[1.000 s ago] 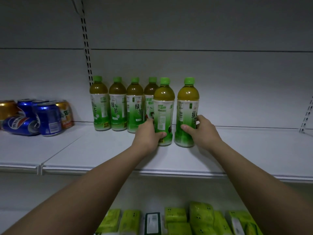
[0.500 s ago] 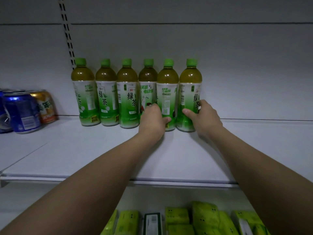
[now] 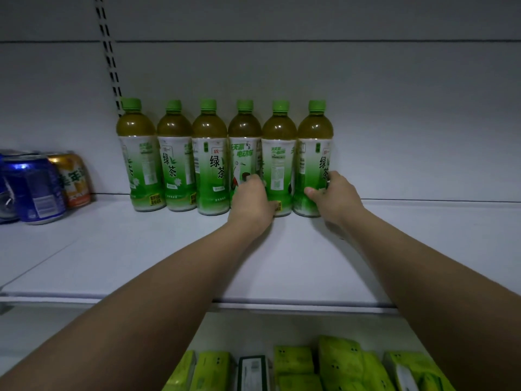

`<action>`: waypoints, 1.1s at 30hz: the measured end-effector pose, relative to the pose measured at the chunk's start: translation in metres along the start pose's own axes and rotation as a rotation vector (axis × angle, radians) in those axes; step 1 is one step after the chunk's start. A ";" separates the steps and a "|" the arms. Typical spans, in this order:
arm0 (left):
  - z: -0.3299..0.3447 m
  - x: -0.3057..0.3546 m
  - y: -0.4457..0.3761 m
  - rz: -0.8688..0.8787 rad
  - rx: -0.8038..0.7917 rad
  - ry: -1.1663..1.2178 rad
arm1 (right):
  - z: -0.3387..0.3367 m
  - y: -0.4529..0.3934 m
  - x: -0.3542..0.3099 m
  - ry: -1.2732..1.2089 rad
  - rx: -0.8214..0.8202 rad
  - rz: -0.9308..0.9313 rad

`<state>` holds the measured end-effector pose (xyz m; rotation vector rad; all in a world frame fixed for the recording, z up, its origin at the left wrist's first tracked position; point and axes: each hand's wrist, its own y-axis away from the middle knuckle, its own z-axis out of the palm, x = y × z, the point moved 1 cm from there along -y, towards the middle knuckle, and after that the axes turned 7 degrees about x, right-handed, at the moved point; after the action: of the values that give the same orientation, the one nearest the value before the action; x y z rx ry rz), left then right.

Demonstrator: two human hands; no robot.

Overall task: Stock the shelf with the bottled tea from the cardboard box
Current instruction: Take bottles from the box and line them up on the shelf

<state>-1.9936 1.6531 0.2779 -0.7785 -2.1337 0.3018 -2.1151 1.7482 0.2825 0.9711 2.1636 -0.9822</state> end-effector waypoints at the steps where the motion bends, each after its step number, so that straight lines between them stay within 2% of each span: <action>1: -0.003 -0.001 0.002 0.011 -0.041 -0.008 | -0.003 0.004 0.001 0.023 -0.028 0.005; 6: -0.029 0.005 0.020 0.092 -0.153 -0.093 | -0.021 0.032 -0.005 0.113 -0.147 0.027; 11: -0.060 0.018 0.041 0.164 -0.207 -0.255 | -0.041 0.059 -0.031 0.178 -0.235 -0.069; 18: -0.106 0.019 0.077 0.170 -0.241 -0.295 | -0.071 0.105 -0.063 0.264 -0.322 -0.157; 22: -0.127 0.011 0.107 0.148 -0.241 -0.248 | -0.082 0.135 -0.076 0.241 -0.341 -0.199; 30: -0.159 -0.037 0.203 0.176 -0.085 0.021 | -0.078 0.219 -0.067 0.204 -0.386 -0.293; 33: -0.160 -0.056 0.234 0.125 -0.044 0.156 | -0.062 0.250 -0.057 0.146 -0.415 -0.298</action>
<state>-1.7431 1.7923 0.2362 -0.9331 -1.9557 0.2516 -1.8957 1.8936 0.2621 0.5472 2.5489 -0.5594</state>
